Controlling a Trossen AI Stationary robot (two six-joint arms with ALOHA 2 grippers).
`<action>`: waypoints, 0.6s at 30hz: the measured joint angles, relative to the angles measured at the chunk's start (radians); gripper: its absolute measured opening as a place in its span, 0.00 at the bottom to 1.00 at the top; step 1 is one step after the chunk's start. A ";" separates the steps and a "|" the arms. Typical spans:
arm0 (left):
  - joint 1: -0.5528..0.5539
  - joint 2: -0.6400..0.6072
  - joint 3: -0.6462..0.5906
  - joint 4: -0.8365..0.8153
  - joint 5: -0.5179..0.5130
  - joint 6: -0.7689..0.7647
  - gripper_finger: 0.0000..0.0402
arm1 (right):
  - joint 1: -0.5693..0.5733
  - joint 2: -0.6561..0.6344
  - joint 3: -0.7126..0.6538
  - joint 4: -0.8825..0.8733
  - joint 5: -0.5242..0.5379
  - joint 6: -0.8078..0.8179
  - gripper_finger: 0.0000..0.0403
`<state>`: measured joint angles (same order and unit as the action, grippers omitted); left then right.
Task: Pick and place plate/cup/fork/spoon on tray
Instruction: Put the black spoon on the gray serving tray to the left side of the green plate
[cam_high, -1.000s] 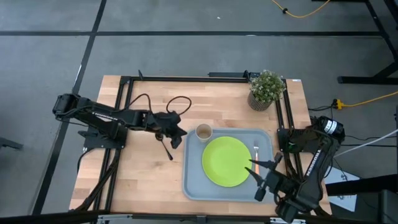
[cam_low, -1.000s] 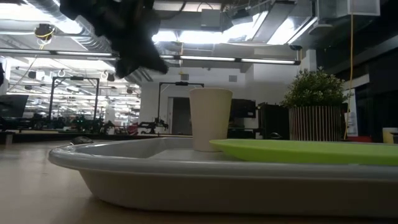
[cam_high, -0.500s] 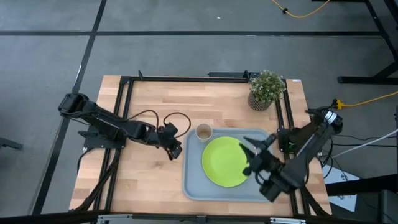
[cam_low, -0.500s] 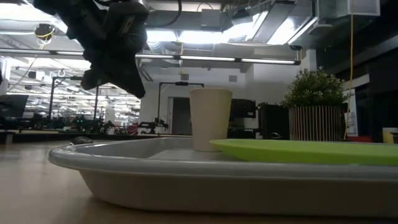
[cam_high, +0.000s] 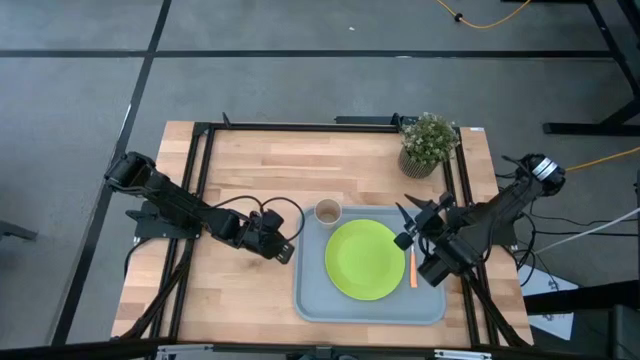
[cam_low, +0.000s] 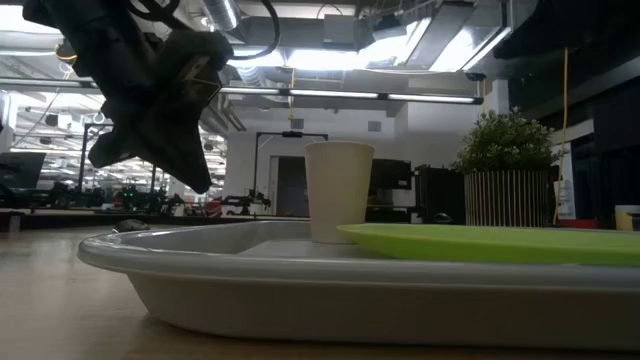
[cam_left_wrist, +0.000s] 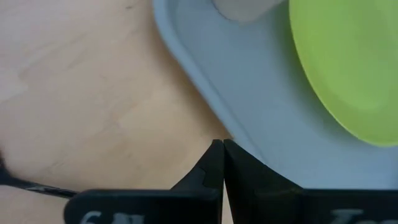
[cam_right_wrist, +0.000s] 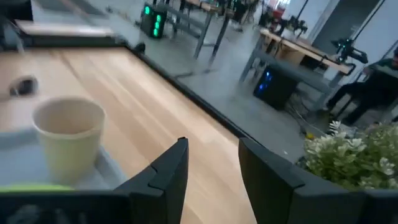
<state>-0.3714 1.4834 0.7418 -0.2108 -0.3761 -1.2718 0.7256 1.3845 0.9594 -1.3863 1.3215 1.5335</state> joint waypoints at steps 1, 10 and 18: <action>0.000 0.000 0.000 0.000 -0.008 -0.007 0.00 | -0.010 -0.002 0.001 0.013 -0.022 -0.040 0.36; 0.000 0.000 0.000 0.001 -0.029 -0.032 0.00 | -0.122 -0.006 -0.048 0.503 -0.214 -0.565 0.36; 0.000 0.000 0.000 -0.002 -0.030 0.023 0.00 | -0.257 -0.008 -0.205 1.408 -0.592 -1.585 0.36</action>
<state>-0.3714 1.4830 0.7418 -0.2131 -0.4057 -1.2493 0.4686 1.3760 0.7542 0.0212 0.7293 -0.0512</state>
